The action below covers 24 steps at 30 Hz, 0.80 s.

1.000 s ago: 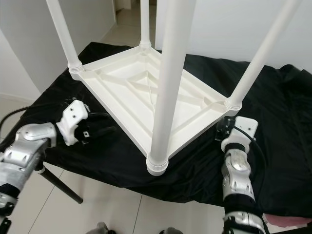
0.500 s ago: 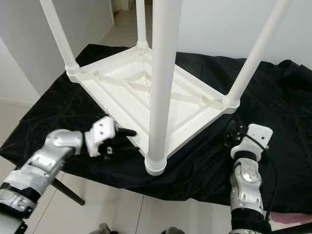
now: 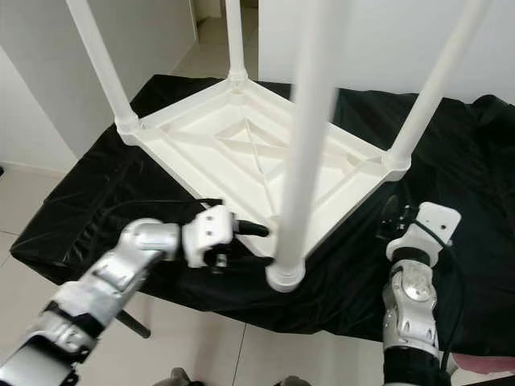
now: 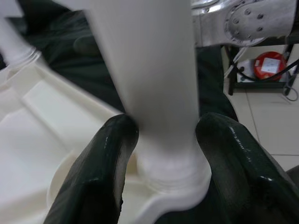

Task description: Building children table

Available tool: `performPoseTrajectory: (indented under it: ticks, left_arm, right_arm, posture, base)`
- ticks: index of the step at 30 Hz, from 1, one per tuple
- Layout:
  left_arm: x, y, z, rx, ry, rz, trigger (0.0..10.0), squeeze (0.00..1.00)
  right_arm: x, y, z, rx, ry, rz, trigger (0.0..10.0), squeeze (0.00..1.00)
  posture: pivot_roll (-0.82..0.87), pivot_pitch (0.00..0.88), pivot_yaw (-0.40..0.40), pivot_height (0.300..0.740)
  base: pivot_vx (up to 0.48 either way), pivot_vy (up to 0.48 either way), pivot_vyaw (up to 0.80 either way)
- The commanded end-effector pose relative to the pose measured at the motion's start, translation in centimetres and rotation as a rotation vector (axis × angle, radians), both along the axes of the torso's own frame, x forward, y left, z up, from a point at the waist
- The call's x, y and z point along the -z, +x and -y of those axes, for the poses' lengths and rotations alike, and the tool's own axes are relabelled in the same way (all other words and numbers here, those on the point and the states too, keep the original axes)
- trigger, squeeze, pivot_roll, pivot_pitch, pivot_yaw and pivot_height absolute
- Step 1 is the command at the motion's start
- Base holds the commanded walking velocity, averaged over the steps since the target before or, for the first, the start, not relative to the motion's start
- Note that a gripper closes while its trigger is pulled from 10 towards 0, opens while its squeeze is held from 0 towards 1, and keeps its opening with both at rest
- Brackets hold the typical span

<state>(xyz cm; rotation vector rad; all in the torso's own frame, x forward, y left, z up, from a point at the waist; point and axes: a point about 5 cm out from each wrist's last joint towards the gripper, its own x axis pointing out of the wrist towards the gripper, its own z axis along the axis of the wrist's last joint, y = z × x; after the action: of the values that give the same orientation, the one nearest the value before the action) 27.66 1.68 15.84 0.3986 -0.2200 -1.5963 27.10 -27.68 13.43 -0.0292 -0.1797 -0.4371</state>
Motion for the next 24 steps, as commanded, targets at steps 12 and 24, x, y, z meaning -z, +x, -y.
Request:
performPoseTrajectory:
  ticks: [12, 24]
  left_arm:
    - [-1.0, 0.8, -0.4, 0.026, 0.004, 0.006, 10.0, 0.0]
    - [-0.2, 2.1, -4.1, 0.021, 0.156, 0.041, 10.0, 0.0]
  right_arm:
    - [0.8, -1.7, 0.0, -0.011, 0.0, -0.034, 10.0, 0.0]
    - [0.7, -1.6, -0.8, -0.103, -0.01, -0.029, 10.0, 0.0]
  posture:
    - [-0.15, 0.019, 0.091, 0.74]
    - [-0.13, 0.002, 0.072, 0.74]
  base:
    - [0.0, 0.0, 0.0]
    - [0.0, 0.0, 0.0]
